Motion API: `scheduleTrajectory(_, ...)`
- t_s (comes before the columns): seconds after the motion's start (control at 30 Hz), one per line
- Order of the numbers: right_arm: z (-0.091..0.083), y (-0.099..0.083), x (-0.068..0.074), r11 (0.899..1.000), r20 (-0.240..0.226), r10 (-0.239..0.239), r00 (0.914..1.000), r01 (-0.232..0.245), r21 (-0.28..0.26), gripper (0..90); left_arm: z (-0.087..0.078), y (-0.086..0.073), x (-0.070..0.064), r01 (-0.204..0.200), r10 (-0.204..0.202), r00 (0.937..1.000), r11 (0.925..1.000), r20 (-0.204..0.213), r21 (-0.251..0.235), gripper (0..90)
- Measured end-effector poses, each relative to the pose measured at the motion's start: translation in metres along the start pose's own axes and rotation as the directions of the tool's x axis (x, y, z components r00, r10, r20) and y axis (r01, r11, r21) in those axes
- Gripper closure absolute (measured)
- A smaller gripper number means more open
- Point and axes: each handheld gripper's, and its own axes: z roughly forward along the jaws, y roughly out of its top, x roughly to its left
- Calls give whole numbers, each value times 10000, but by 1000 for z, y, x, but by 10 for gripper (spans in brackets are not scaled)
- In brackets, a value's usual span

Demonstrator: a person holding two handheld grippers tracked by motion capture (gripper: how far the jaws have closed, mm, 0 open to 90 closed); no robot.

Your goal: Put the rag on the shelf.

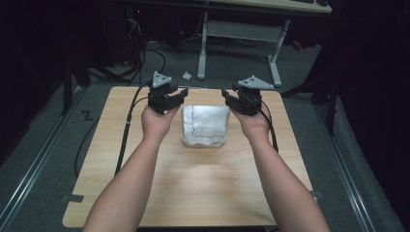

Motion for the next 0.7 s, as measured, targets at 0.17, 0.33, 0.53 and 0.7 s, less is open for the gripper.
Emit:
scheduleTrajectory(0.17,-18,-7,6,9999,-146,-141,9998,140,-70,500,-18,-10,-1,41,-40,9999,9999,113,-126,520)
scheduleTrajectory(0.33,-34,-15,11,9993,-198,-384,9991,384,-23,486,-39,-16,-1,146,-136,9995,9993,301,-331,456)
scheduleTrajectory(0.53,-49,-27,15,9980,-243,-638,9977,638,-6,471,-60,-25,-3,-152,156,9992,9998,355,-137,405)
scheduleTrajectory(0.7,-59,-34,14,9979,-264,-627,9977,631,142,454,-75,-32,-5,96,-83,9981,9997,603,-223,385)
